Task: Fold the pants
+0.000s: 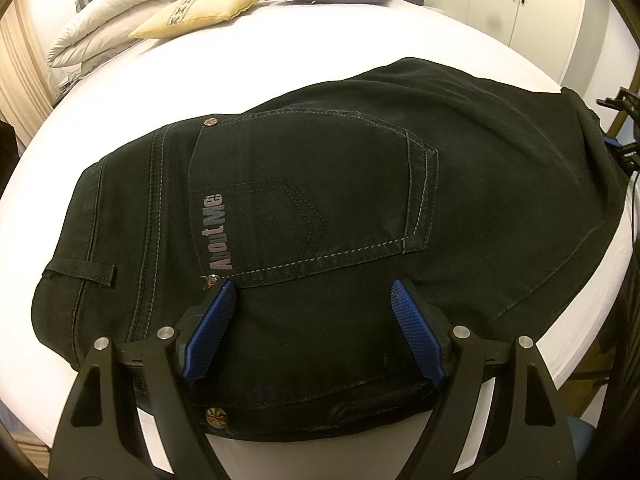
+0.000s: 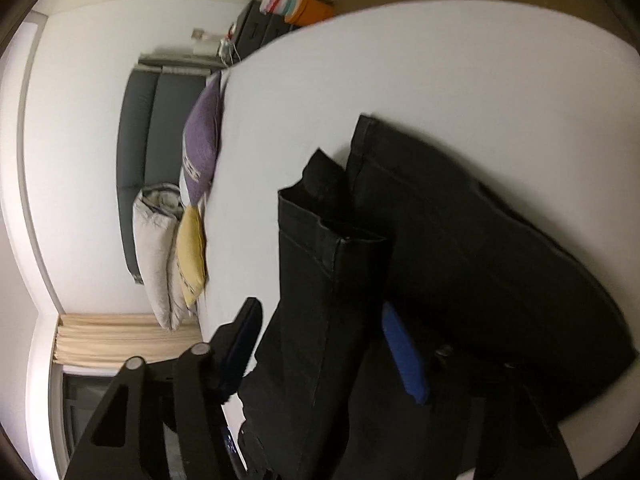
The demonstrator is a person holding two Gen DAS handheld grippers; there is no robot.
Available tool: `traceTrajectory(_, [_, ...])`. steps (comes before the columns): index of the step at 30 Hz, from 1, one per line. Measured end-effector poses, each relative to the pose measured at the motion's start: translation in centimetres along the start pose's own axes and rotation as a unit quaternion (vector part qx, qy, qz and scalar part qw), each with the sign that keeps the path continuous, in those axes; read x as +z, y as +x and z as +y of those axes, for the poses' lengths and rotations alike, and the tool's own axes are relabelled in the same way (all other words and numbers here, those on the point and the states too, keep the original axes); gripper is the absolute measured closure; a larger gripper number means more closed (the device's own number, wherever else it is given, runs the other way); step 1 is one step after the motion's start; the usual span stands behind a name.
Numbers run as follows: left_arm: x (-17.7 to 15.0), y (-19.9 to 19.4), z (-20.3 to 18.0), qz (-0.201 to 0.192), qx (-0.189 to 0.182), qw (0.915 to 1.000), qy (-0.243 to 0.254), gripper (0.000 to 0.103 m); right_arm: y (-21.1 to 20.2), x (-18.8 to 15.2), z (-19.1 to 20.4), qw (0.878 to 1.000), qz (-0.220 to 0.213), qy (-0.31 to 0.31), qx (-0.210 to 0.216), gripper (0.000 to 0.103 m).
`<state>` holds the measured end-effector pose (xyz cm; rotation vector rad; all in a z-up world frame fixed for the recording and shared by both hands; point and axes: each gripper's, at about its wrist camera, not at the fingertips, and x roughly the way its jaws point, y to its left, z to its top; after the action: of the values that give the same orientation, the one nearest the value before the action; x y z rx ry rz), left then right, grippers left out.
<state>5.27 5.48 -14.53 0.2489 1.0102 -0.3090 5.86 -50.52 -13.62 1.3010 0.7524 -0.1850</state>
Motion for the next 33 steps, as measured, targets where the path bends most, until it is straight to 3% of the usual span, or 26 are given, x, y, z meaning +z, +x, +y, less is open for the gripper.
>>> traceTrajectory(4, [-0.1,0.0,0.0,0.0,0.0,1.0,0.0,0.023,0.8,0.7,-1.5,1.0,0.007,0.026,0.009,0.075])
traceTrajectory(10, [-0.2,0.0,0.1,-0.002,-0.001,1.0,0.0,0.023,0.1,0.2,-1.9,1.0,-0.004,0.011,0.003,0.093])
traceTrajectory(20, [0.2,0.1,-0.2,-0.001,0.003,1.0,-0.001,0.023,-5.2,-1.0,0.2,0.996,-0.065,-0.062,-0.029,0.099])
traceTrajectory(28, [-0.1,-0.1,-0.6,-0.011,0.013,0.9999,-0.004,0.021,-8.3,-3.1,-4.1,0.991,-0.078,-0.054,-0.097,0.1])
traceTrajectory(33, [-0.2,-0.2,-1.0,-0.013,0.016,0.9998,-0.006,0.021,-8.5,-3.7,-5.0,0.99,-0.084,-0.046,-0.105,0.1])
